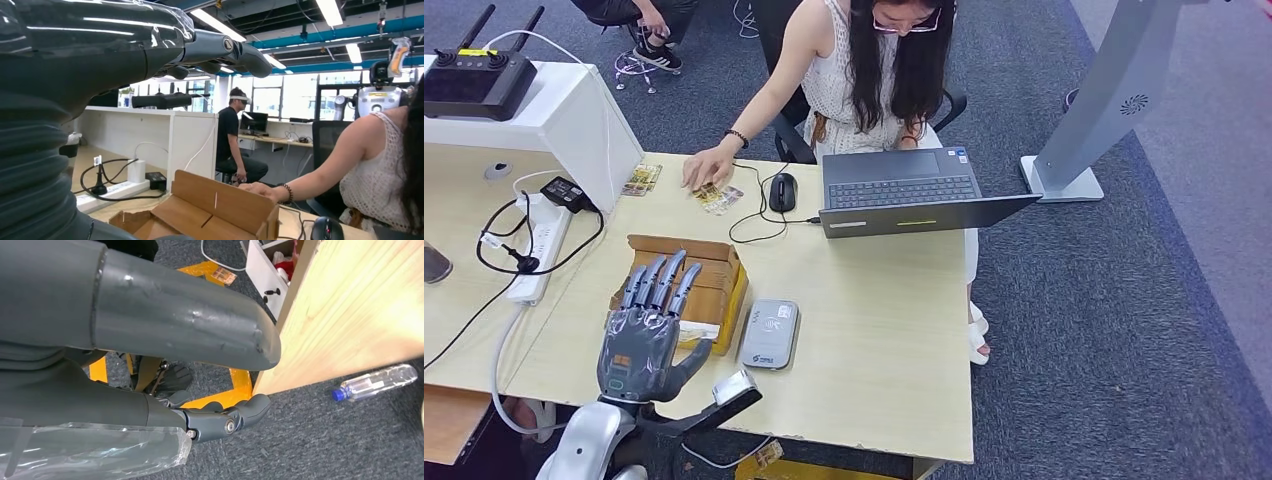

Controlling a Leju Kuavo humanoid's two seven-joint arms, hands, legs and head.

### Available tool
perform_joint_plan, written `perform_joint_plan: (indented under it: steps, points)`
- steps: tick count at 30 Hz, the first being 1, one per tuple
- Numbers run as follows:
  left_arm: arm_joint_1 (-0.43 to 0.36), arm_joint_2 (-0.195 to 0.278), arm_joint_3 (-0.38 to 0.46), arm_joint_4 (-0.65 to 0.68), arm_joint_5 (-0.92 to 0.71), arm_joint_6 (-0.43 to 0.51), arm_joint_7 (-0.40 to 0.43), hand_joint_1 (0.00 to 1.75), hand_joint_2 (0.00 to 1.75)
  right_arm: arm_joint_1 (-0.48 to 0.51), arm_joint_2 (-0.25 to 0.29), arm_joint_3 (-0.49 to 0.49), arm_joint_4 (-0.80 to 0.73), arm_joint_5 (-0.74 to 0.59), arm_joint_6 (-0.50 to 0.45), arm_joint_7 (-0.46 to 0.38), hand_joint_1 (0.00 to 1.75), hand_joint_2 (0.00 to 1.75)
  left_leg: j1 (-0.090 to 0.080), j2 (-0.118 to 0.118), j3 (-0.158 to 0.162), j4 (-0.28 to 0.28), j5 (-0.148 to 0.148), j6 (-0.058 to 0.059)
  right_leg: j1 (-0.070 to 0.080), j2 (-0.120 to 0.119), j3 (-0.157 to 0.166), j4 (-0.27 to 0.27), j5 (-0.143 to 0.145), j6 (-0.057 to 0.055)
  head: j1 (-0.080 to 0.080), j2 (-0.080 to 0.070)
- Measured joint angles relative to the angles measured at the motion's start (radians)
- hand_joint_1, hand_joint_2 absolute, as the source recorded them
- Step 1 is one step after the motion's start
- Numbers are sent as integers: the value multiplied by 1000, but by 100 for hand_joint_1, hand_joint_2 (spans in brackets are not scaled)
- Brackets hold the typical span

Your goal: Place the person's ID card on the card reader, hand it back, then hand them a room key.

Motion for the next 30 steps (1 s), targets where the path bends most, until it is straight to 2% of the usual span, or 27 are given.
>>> perform_joint_plan:
  steps: [8,19,24,30]
  points:
    - [43,20,-13,-25,-2,-1,2,0,175,2,-1,-14,-3,2,0,-2,0,0,0,0,0,0,0,0,0,0,0,0,0,0,0,0]
    - [71,63,-15,-8,-50,-47,102,0,175,4,-1,-28,-6,24,0,5,0,0,0,0,0,0,0,0,0,0,0,0,0,0,0,0]
    - [57,78,-15,51,-87,-89,167,0,175,3,-1,-28,-6,47,1,19,0,0,0,0,0,0,0,0,0,0,0,0,0,0,0,0]
    - [34,85,-10,146,-97,-101,185,0,175,-1,-1,-28,-6,66,0,31,0,0,0,0,0,0,0,0,0,0,0,0,0,0,0,0]
